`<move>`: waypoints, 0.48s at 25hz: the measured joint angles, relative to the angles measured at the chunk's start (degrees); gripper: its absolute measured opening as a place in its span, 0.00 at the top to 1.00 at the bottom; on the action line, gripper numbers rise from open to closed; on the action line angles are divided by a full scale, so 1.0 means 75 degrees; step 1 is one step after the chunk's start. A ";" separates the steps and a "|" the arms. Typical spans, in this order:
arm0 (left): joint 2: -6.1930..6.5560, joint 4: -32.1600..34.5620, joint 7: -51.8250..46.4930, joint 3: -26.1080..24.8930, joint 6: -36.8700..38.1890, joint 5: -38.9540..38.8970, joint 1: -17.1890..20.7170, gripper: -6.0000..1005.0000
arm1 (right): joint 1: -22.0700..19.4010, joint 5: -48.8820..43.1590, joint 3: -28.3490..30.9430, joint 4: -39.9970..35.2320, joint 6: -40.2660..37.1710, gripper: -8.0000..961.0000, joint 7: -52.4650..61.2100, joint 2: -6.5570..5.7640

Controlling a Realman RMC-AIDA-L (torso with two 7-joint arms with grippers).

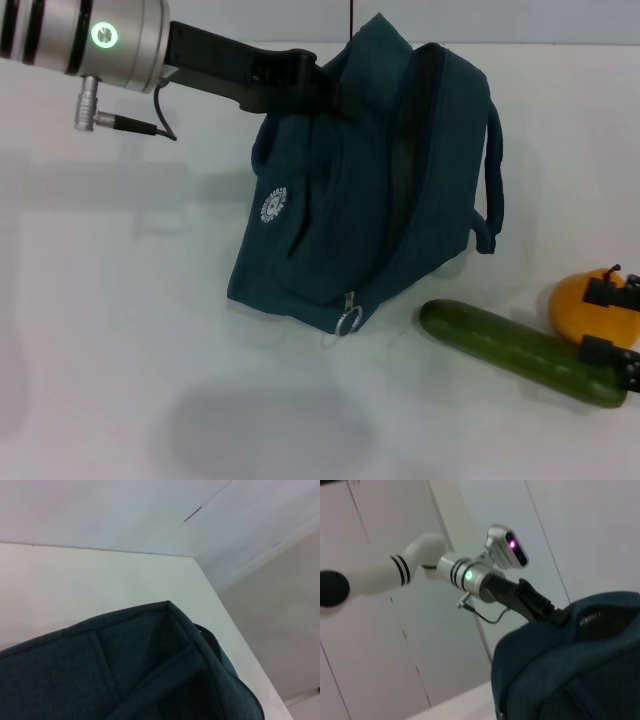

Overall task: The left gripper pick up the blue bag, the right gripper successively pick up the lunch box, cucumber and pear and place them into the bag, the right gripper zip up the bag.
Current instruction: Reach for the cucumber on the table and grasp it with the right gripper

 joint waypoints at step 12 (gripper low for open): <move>-0.0053 -0.0095 -0.0003 0.0000 -0.0155 -0.0015 0.0044 0.93 | 0.0830 -0.0436 -0.1072 -0.0356 0.1574 0.28 0.0229 0.0106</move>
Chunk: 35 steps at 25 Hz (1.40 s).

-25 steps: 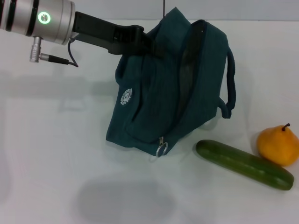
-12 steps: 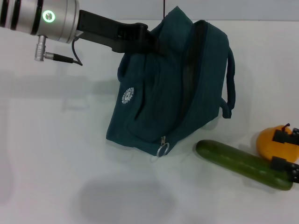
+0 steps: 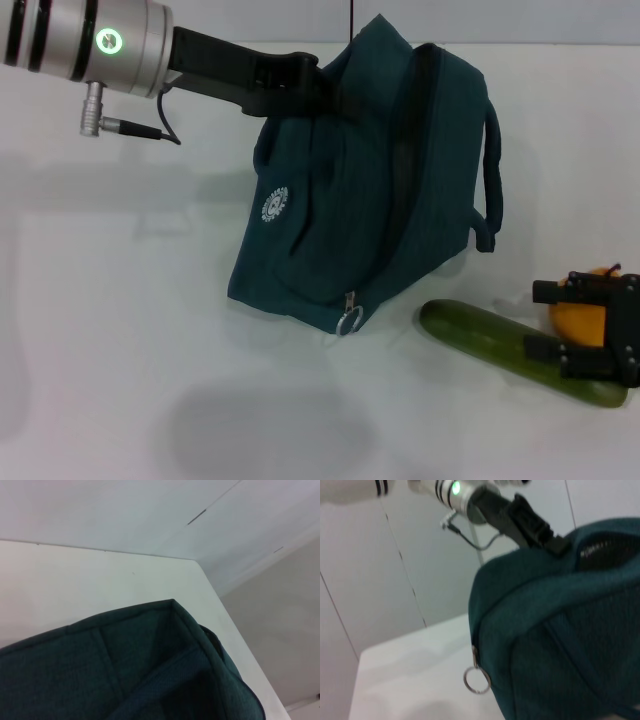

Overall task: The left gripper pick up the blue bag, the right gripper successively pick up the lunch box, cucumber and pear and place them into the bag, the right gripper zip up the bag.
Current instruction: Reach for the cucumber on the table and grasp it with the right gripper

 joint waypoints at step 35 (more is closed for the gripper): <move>-0.0013 -0.0190 0.0311 0.0000 -0.0166 -0.0161 0.0007 0.93 | 0.0409 -0.0558 -0.2396 -0.1774 0.1401 0.28 0.1587 0.0225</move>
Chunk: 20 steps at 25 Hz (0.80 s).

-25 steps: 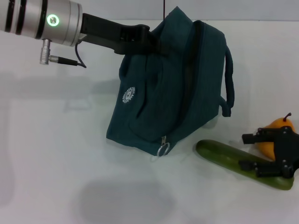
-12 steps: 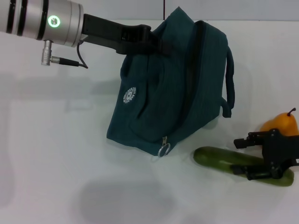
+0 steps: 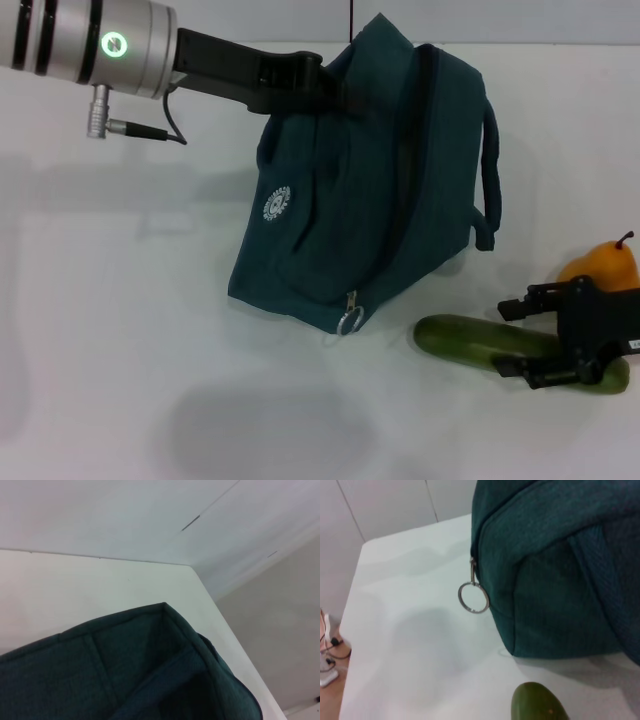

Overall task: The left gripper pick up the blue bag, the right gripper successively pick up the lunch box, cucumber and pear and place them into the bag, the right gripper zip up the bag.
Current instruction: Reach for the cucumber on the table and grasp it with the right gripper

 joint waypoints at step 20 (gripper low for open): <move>0.0038 -0.0199 -0.0005 -0.0081 -0.0230 -0.0011 0.0004 0.93 | -0.0033 -0.0167 -0.0560 -0.0737 0.0009 0.30 -0.0094 -0.0001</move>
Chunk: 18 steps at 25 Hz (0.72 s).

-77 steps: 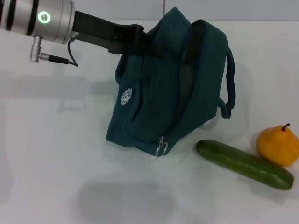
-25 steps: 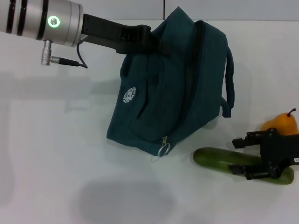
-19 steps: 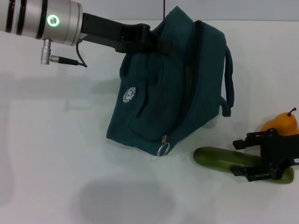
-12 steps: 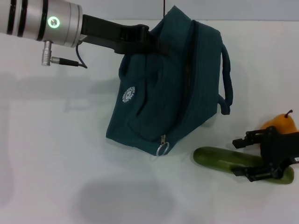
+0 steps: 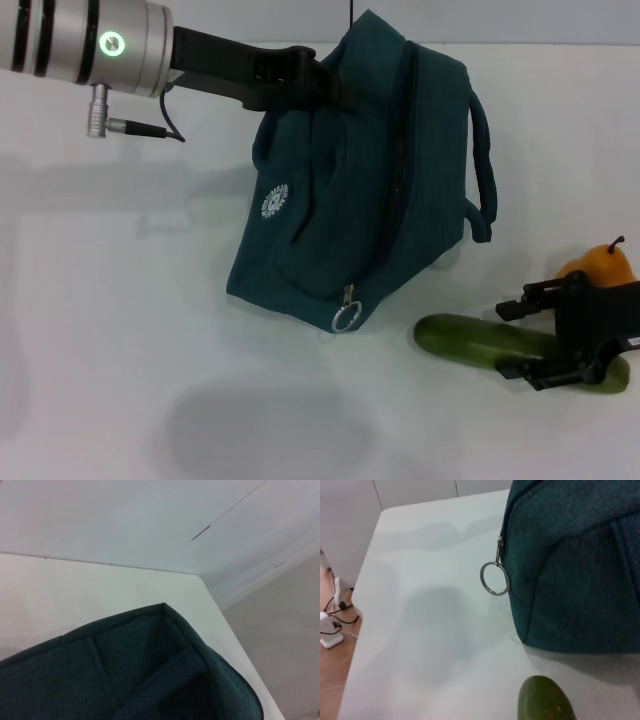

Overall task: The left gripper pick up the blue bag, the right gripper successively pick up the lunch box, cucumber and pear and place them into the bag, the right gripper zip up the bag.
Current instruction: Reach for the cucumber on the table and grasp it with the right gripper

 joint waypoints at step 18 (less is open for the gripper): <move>-0.0003 0.0000 0.0005 -0.0002 -0.0001 0.0000 -0.0001 0.93 | -0.0076 -0.0051 0.0425 0.0053 -0.0265 0.41 0.0353 -0.0030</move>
